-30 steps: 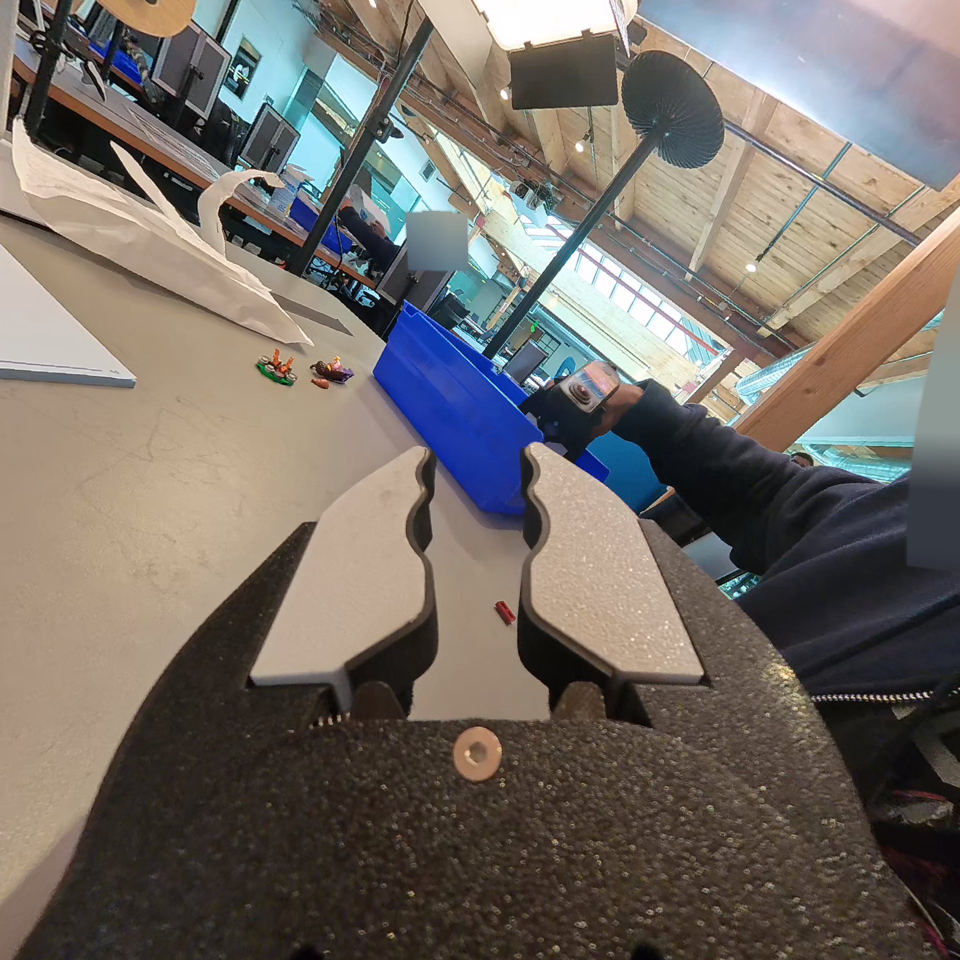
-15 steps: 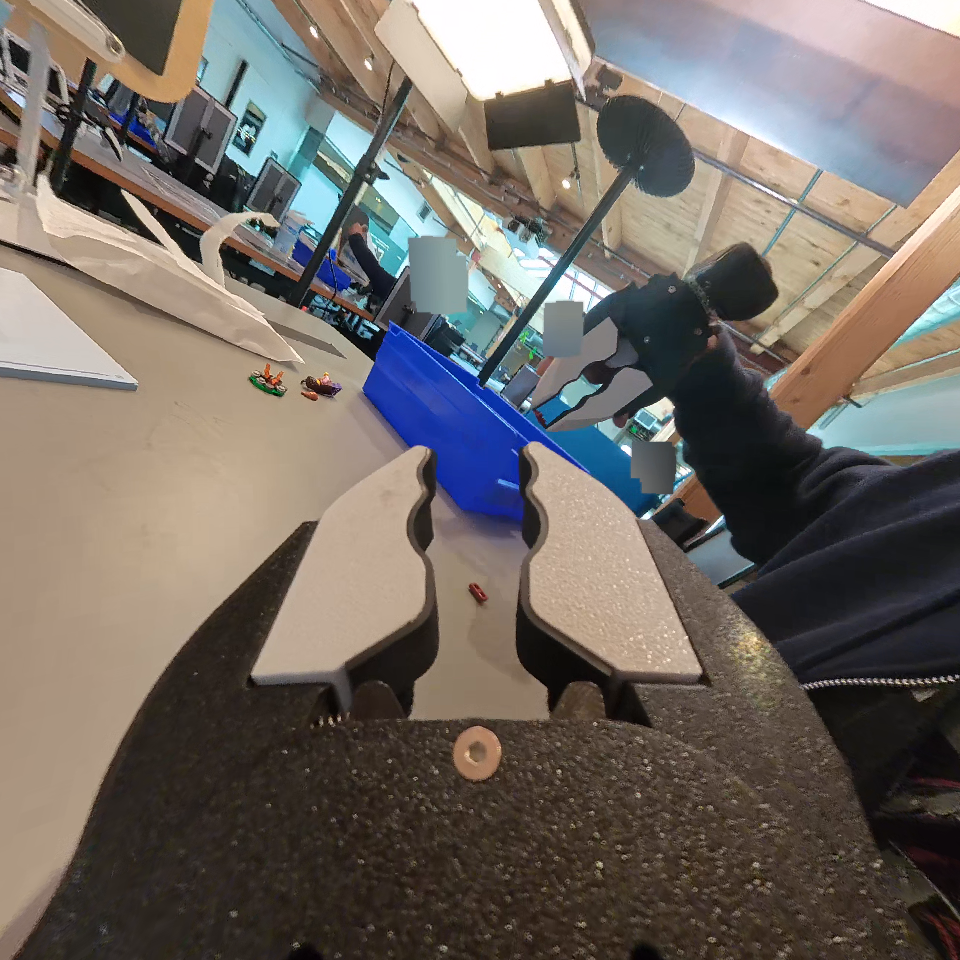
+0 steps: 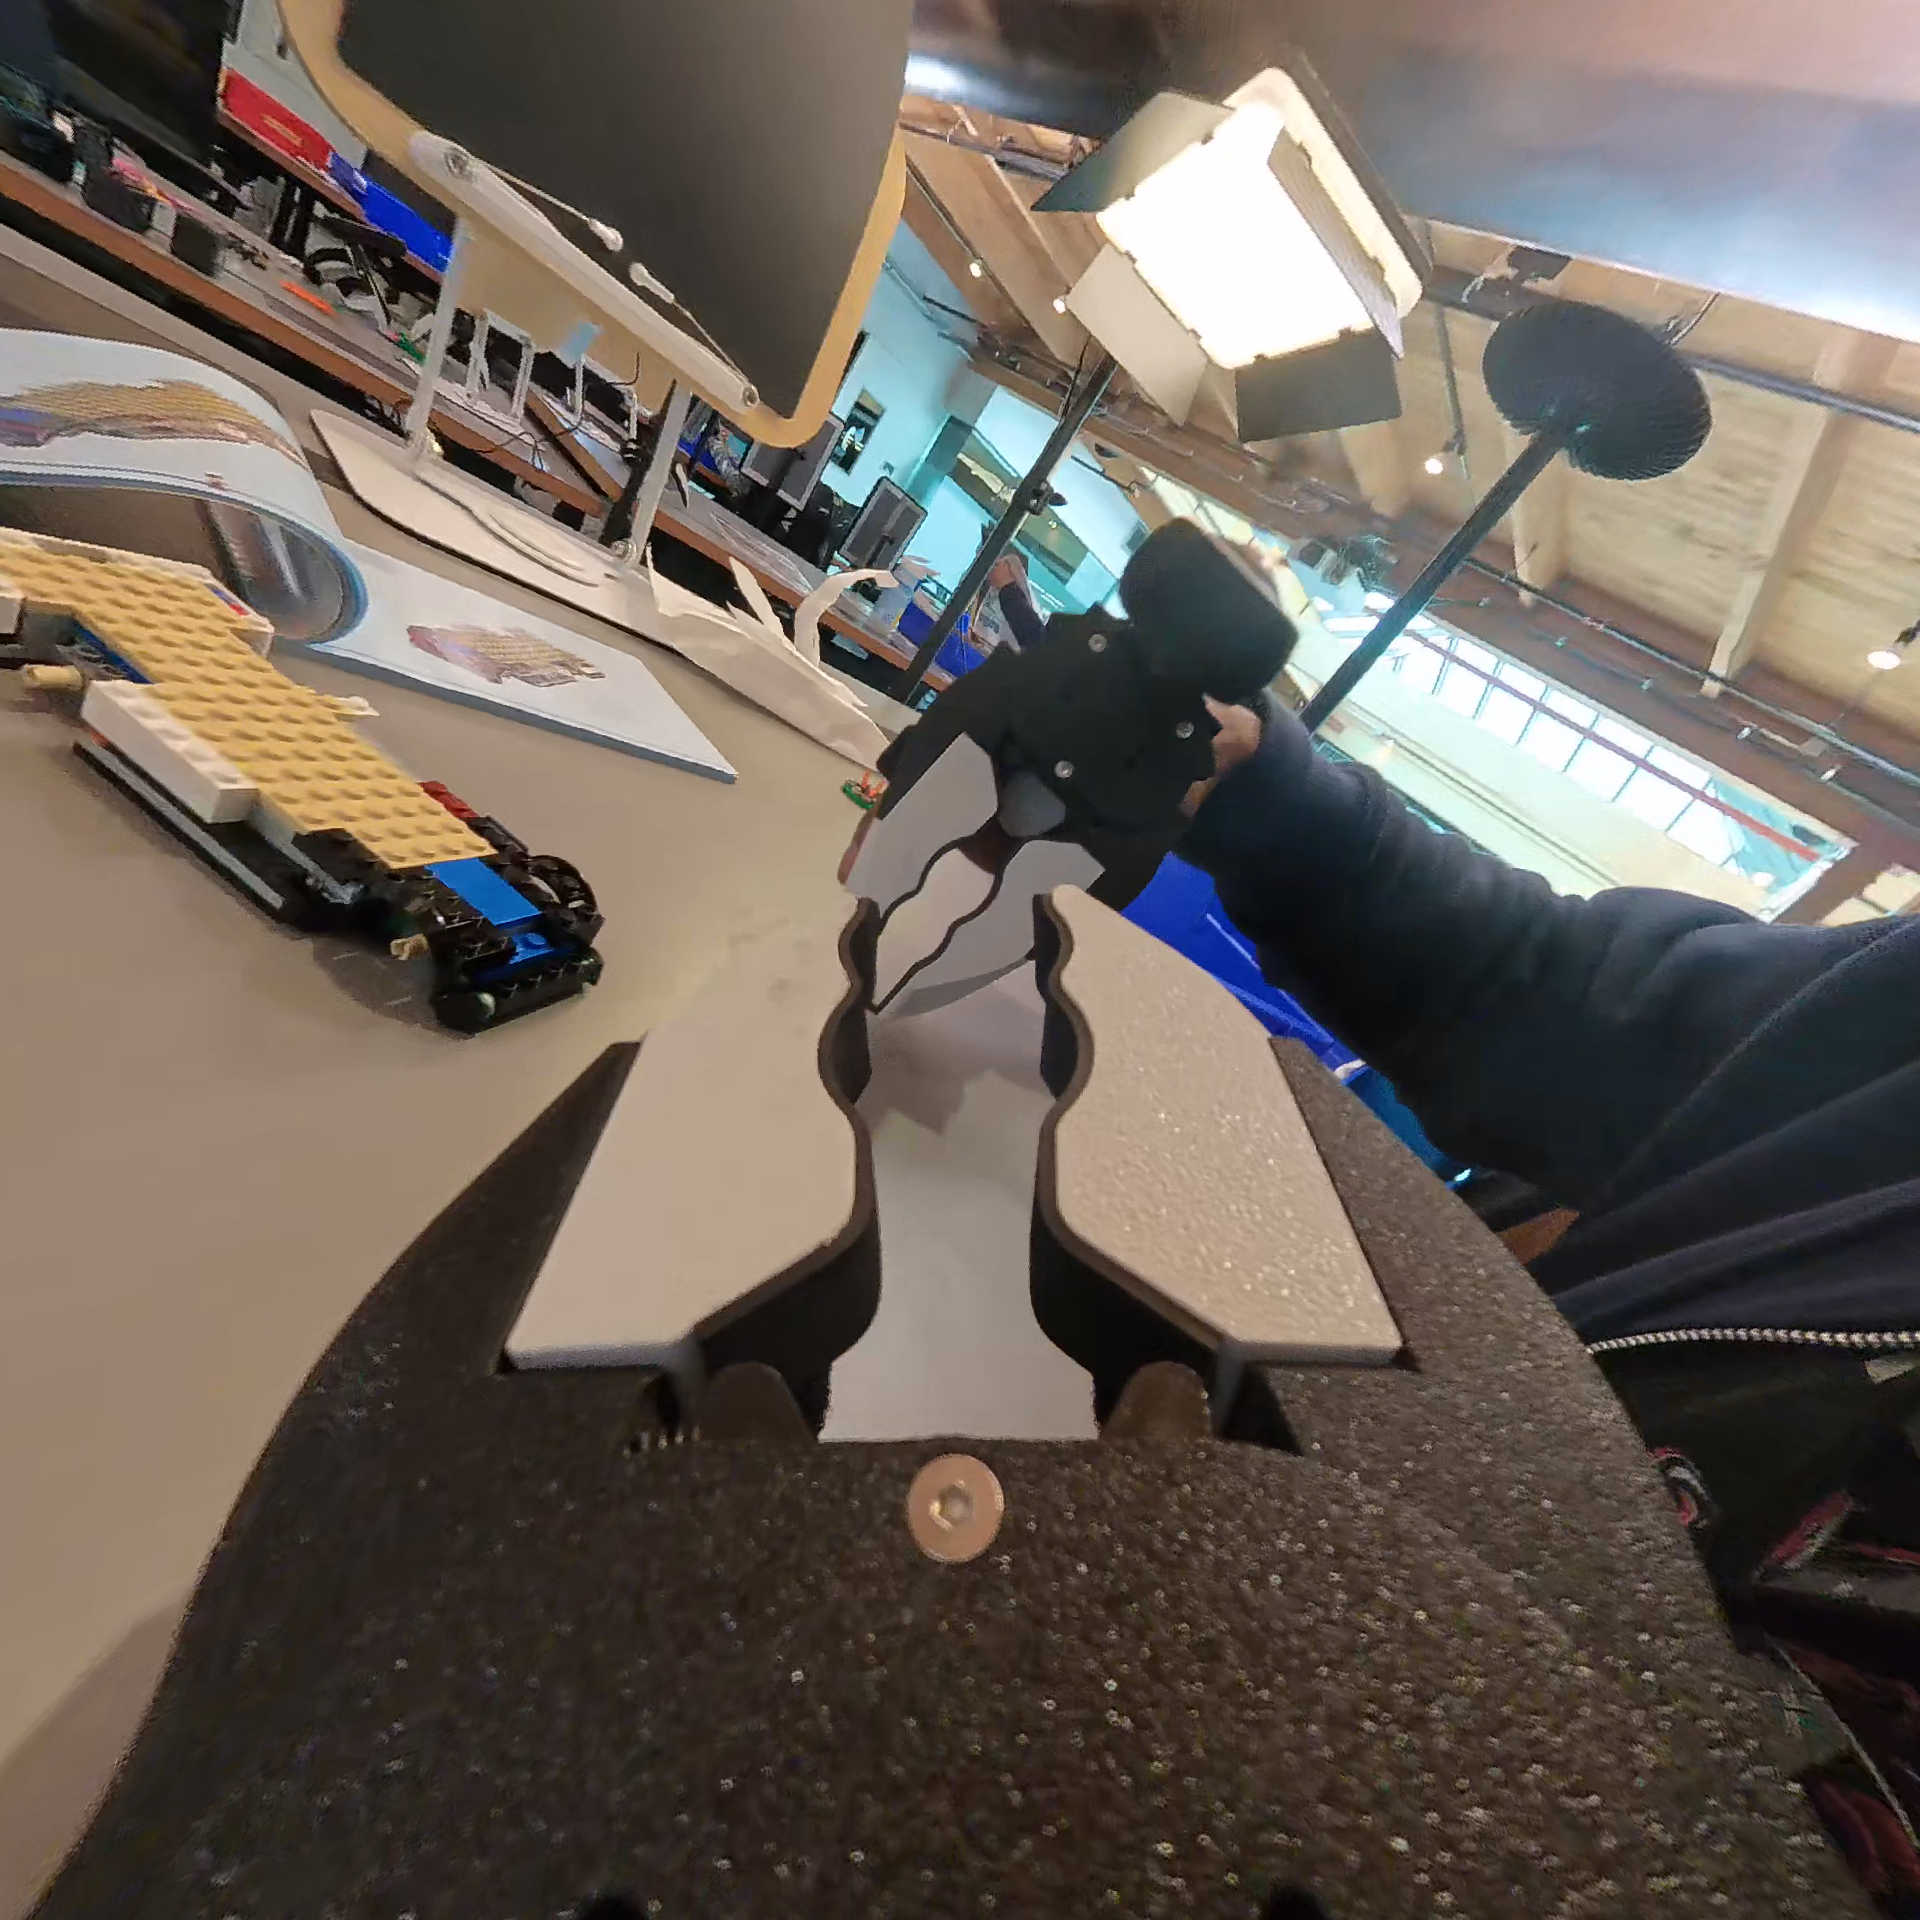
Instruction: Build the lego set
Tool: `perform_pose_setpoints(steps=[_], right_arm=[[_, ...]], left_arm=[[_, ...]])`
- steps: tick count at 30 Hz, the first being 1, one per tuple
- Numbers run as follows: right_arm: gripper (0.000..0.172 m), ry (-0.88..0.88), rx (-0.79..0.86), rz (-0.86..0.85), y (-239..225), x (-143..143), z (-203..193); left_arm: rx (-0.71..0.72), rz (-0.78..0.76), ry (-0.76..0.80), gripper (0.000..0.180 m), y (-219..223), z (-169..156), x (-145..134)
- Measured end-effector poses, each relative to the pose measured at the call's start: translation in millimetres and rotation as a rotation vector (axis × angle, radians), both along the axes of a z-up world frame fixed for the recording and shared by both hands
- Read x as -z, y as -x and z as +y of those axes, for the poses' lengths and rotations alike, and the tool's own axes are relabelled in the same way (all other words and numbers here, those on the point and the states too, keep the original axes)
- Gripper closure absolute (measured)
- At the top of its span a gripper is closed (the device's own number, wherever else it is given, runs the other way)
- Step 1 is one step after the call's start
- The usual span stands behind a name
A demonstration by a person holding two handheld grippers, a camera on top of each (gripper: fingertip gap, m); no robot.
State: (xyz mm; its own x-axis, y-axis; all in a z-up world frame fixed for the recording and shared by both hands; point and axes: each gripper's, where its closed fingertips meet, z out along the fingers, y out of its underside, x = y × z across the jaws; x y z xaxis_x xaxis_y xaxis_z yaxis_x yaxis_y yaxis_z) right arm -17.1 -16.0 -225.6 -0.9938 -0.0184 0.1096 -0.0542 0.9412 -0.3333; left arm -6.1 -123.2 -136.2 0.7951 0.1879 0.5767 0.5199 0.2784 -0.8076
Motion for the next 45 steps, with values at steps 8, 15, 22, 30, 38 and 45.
perform_pose_setpoints(steps=[8,15,22,30,38,45], right_arm=[[0.149,0.040,0.063,-0.034,4.6,7.4,-2.6],[0.137,0.174,0.306,0.050,52.7,-5.0,-32.1],[0.130,0.251,0.559,-0.006,71.5,2.2,-46.2],[0.126,0.278,0.584,-0.090,63.9,17.8,-58.0],[0.126,0.346,0.557,-0.057,62.8,11.7,-59.3],[0.129,0.483,0.512,0.107,61.3,-25.0,-50.7]], left_arm=[[-0.003,-0.023,-0.019,0.151,2.7,-4.9,-0.8],[-0.084,0.042,0.146,0.151,37.9,-11.4,1.1],[-0.050,0.103,0.650,0.147,70.7,-8.0,56.6],[0.245,0.152,0.923,0.139,75.9,9.7,97.2],[0.282,0.158,0.867,0.134,81.1,28.0,90.8],[0.273,0.292,0.698,0.137,70.9,37.8,53.2]])
